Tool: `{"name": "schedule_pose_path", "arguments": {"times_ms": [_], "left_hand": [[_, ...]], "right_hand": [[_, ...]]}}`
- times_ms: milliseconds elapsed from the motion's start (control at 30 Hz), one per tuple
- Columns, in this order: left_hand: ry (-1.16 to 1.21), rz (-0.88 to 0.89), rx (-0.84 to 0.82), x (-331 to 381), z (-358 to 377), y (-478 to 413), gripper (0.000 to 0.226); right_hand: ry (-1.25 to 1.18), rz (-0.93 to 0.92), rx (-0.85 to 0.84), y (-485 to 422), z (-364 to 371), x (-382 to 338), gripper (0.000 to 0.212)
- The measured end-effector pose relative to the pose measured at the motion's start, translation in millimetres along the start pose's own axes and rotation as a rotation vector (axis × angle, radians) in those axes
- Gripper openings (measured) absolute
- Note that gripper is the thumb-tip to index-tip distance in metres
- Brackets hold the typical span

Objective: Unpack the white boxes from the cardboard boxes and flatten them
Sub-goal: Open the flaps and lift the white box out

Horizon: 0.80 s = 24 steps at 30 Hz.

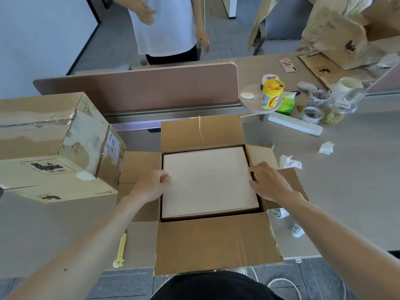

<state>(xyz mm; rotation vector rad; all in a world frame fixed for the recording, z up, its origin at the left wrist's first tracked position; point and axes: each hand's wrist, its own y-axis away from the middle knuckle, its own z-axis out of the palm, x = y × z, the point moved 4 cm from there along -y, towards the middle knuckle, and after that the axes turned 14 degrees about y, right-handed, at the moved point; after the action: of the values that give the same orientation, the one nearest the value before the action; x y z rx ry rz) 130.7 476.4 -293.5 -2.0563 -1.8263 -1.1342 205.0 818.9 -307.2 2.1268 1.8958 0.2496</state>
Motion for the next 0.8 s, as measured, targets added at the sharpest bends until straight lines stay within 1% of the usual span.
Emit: {"name": "schedule_pose_path", "arguments": {"times_ms": [100,167,233,300,433,467,533,600,800], "left_hand": [[0.071,-0.055,0.089,-2.0,10.3,5.7,0.024],[0.095,-0.086,0.121,-1.3,16.8,9.2,0.025],[0.069,-0.124,0.121,2.5,23.5,12.5,0.038],[0.027,-0.163,0.106,6.6,29.0,15.3,0.051],[-0.014,-0.230,0.081,11.9,33.3,19.0,0.062],[0.014,-0.240,0.067,12.7,34.2,20.0,0.063],[0.076,-0.257,0.035,14.9,36.9,22.8,0.066],[0.113,-0.255,0.023,19.7,38.1,25.3,0.069],[0.290,-0.290,0.011,29.9,39.5,22.3,0.078]], "right_hand": [[-0.111,0.050,0.034,9.1,3.8,-1.7,0.046],[-0.163,0.062,0.084,15.6,2.9,-8.6,0.047],[-0.199,0.057,0.141,21.8,2.6,-21.1,0.044],[-0.198,0.052,0.144,26.3,6.1,-34.5,0.043],[-0.149,0.114,0.179,27.7,5.7,-45.1,0.043],[-0.171,0.125,0.168,27.3,4.0,-45.6,0.043],[-0.221,0.147,0.083,26.5,4.0,-45.9,0.044],[-0.208,0.172,0.012,27.4,5.9,-44.7,0.042],[-0.214,0.195,-0.053,25.8,6.9,-48.6,0.034]]}}
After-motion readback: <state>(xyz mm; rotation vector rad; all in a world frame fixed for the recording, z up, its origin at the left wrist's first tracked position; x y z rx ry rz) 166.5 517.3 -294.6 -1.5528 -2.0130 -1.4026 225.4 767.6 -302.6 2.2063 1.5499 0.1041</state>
